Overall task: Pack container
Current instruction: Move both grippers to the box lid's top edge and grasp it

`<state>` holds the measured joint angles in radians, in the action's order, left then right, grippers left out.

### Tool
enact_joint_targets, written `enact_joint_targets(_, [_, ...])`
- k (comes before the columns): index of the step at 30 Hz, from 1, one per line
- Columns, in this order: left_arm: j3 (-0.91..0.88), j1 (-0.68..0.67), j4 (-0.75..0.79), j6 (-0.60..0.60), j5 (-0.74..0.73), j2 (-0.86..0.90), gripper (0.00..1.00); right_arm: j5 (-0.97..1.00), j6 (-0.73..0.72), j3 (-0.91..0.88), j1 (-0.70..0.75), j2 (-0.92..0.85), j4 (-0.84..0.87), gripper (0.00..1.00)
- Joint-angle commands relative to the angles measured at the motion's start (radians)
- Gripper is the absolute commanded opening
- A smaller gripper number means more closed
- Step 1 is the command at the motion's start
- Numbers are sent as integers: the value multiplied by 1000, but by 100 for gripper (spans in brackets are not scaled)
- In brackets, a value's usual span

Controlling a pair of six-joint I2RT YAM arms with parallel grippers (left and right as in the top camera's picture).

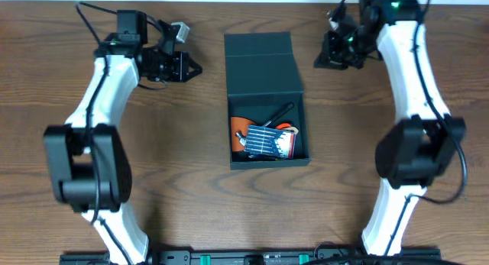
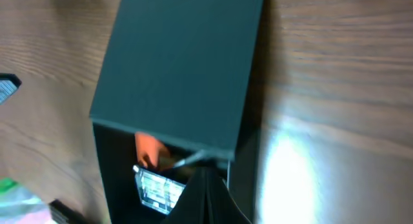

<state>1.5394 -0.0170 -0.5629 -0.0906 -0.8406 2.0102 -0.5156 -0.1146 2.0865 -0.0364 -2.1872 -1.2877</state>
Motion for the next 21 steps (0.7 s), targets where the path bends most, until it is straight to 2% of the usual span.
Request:
enact_joint_targets(1, [5, 1, 54, 92, -133, 71, 6, -88, -11, -2, 21, -67, 19, 1])
enact_joint_targets(6, [5, 1, 138, 119, -203, 172, 6, -92, -3, -3, 25, -161, 43, 1])
enact_joint_targets(17, [6, -4, 200, 119, -216, 299, 6, -95, -1, -3, 41, -266, 98, 1])
enact_joint_targets(21, [6, -13, 261, 168, -223, 320, 6, -103, -1, -3, 42, -278, 110, 1])
